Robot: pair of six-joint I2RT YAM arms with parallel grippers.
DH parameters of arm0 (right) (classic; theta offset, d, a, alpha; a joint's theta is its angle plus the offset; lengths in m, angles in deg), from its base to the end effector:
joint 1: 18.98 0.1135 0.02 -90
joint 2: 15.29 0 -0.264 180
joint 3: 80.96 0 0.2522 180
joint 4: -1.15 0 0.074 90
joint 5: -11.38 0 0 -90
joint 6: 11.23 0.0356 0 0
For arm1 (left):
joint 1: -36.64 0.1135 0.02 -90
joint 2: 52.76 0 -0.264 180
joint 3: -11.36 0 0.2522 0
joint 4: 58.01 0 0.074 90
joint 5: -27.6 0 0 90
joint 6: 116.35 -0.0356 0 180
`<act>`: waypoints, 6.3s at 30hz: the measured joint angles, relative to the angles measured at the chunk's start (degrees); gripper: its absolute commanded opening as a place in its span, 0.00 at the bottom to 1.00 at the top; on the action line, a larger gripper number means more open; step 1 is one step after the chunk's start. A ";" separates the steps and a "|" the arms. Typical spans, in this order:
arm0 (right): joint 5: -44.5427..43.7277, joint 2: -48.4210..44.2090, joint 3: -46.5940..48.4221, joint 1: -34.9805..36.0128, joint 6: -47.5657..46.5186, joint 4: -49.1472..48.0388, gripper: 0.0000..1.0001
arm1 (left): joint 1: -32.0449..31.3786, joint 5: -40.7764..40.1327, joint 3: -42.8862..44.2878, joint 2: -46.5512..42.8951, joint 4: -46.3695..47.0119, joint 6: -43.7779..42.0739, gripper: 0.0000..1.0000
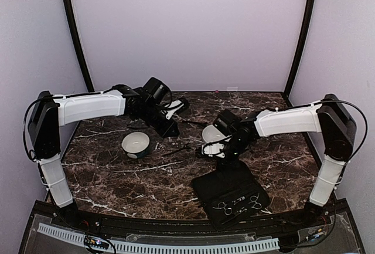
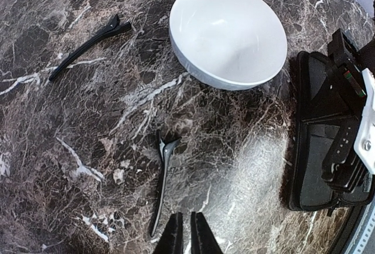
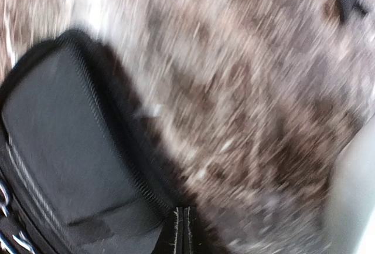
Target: Sort the hair-cutting tools
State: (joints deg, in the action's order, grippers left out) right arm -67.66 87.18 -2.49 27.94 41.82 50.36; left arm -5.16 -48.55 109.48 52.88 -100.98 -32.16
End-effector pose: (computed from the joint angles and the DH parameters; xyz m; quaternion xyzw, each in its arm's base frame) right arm 0.2265 0.2521 0.1644 -0.6685 0.7233 0.1067 0.1366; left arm 0.3002 -0.2798 0.2510 0.4144 0.8383 -0.2116 0.2841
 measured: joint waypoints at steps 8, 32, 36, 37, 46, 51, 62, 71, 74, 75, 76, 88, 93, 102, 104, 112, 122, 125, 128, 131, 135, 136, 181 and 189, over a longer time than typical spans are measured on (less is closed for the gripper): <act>-0.37 0.79 3.87 -0.31 1.97 -1.09 0.01 | 0.00 -1.07 -0.74 -0.39 0.37 -0.52 0.04; 0.17 -1.20 -0.24 -1.16 -7.85 5.18 0.22 | 0.00 -1.11 -0.96 -0.70 0.83 -0.55 0.14; -1.99 -1.11 -0.17 -1.18 -6.67 3.96 0.24 | 0.00 -1.09 -0.96 -0.70 0.83 -0.55 0.14; -2.27 -1.09 -0.17 -1.18 -6.43 3.56 0.25 | 0.00 -1.09 -0.96 -0.70 0.83 -0.52 0.14; -5.20 -0.09 -0.20 -1.22 -4.44 -0.63 0.06 | 0.00 -0.76 -0.96 -0.70 0.83 -0.48 0.15; -4.33 0.52 -0.20 -1.60 -3.45 -0.57 0.00 | 0.00 -0.72 -0.96 -0.70 0.83 -0.46 0.15; -3.80 -0.61 -1.51 -7.17 1.97 -1.75 0.06 | 0.00 0.48 -0.96 -0.68 0.81 -0.66 0.35; 3.45 -4.98 -2.16 -7.37 0.07 0.04 0.33 | 0.00 3.98 -4.52 0.76 0.52 -6.56 0.57; 5.51 -11.15 -2.89 -8.22 -0.96 1.36 0.36 | 0.00 3.17 -6.05 1.33 0.52 -9.14 0.58; 6.12 -13.29 -2.95 -8.98 -1.33 1.64 0.37 | 0.00 2.71 -6.34 1.68 0.48 -9.73 0.58; 6.64 -15.37 -3.08 -10.01 -1.51 1.68 0.38 | 0.00 2.05 -6.47 2.36 0.42 -10.40 0.57; 9.27 -26.40 -12.79 -18.10 -1.27 -5.88 0.41 | 0.00 -5.03 -4.02 11.08 0.94 -12.44 0.34; 10.29 -26.40 -13.35 -18.10 -1.31 -6.88 0.41 | 0.00 -6.03 -1.68 12.87 1.29 -12.39 0.18; 10.05 -27.06 -14.16 -18.16 -1.31 -8.72 0.41 | 0.00 -5.49 0.61 14.10 0.02 -12.07 0.00; 9.86 -27.06 -14.51 -18.16 -1.27 -9.33 0.42 | 0.00 -5.46 1.44 14.43 -0.90 -11.78 0.00; 8.59 -26.21 -15.15 -18.16 -0.63 -10.27 0.42 | -0.59 -5.20 2.08 13.55 -2.45 -10.23 0.00; 8.28 -24.57 -14.49 -18.18 -0.20 -9.38 0.42 | -3.21 -0.28 1.16 5.90 -1.55 -8.61 0.00; 8.35 -25.07 -12.85 -18.18 -0.50 -6.99 0.42 | -4.90 1.84 0.42 5.22 -0.57 -8.46 0.00; 8.31 -26.05 -10.58 -18.18 -1.60 -3.76 0.42 | -6.58 4.61 0.02 5.53 -0.09 -7.69 0.00; 8.28 -27.52 -9.18 -18.05 -3.13 -0.50 0.41 | -8.11 6.64 0.02 6.49 0.48 -6.80 0.00; 7.98 -28.39 -9.11 -16.26 -3.69 2.47 0.40 | -9.73 8.94 0.02 8.04 1.20 -5.55 0.00; 7.80 -28.35 -9.11 -15.13 -3.69 3.02 0.40 | -10.03 9.46 0.02 8.39 1.46 -5.29 0.00; 5.60 -41.70 -21.92 -28.83 9.81 -13.64 0.46 | -17.94 11.85 3.32 10.73 17.57 4.20 0.00; 2.73 -44.81 -23.82 -30.82 10.51 -16.24 0.46 | -19.85 8.50 14.34 20.63 23.41 6.16 0.00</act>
State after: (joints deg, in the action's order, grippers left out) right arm -64.93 42.38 -26.32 -2.88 52.34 34.12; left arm -25.01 -40.05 123.82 73.52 -77.57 -25.99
